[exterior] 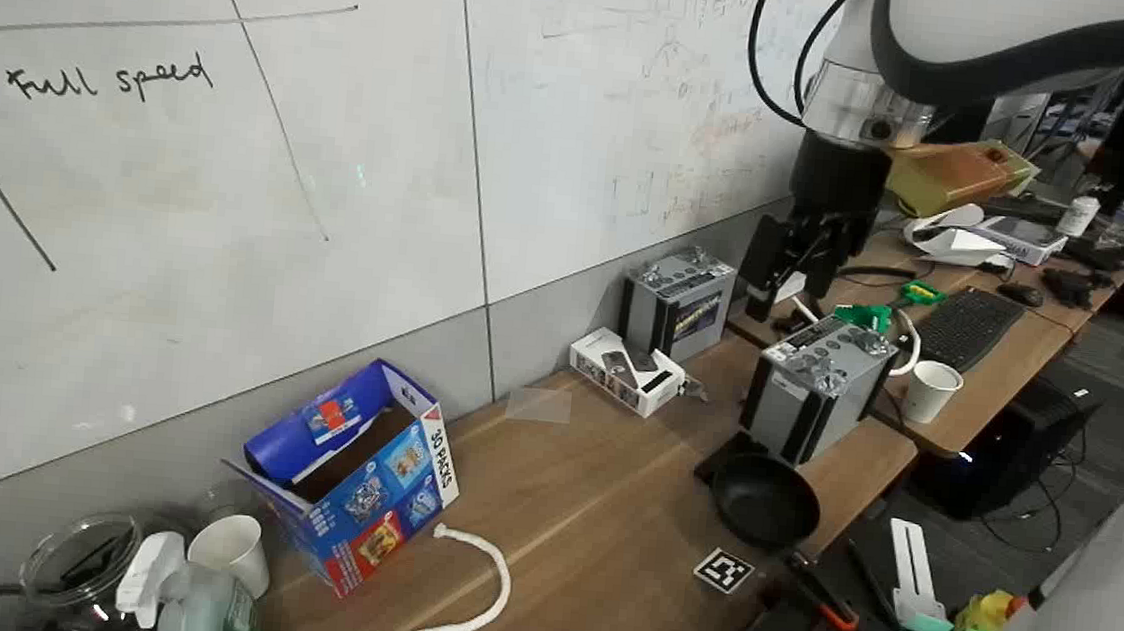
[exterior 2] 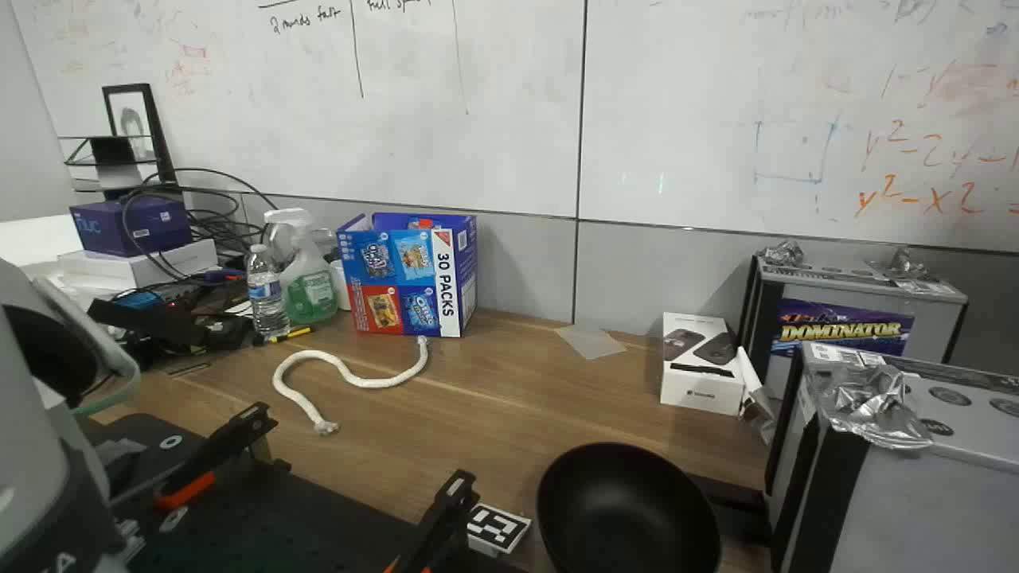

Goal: Pick up the rope from the table, put it in the box and move the box to the right

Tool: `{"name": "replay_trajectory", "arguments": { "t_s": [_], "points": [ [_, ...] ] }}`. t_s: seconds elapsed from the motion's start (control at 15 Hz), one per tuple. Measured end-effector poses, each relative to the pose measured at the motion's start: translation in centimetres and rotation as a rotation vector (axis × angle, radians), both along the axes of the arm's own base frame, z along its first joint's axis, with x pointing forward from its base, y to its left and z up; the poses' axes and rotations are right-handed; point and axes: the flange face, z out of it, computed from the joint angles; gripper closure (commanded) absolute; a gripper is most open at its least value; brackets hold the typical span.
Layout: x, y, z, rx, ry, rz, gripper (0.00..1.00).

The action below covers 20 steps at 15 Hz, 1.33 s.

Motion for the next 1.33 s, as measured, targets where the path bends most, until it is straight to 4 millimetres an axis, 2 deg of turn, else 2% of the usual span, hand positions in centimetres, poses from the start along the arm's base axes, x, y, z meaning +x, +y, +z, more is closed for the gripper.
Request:
{"name": "replay_trajectory", "arguments": {
  "t_s": [0.4,0.73,1.0,1.33],
  "points": [
    [-0.1,0.0,0.7,-0.001,-0.016,-0.001,0.00],
    [0.7,0.5,-1.5,-0.002,0.024,0.057,0.00],
    [3.1,1.8,-4.0,-0.011,0.029,0.159,0.00],
    [7.4,4.4,-7.8,-0.031,-0.002,0.354,0.00]
  ]
}}
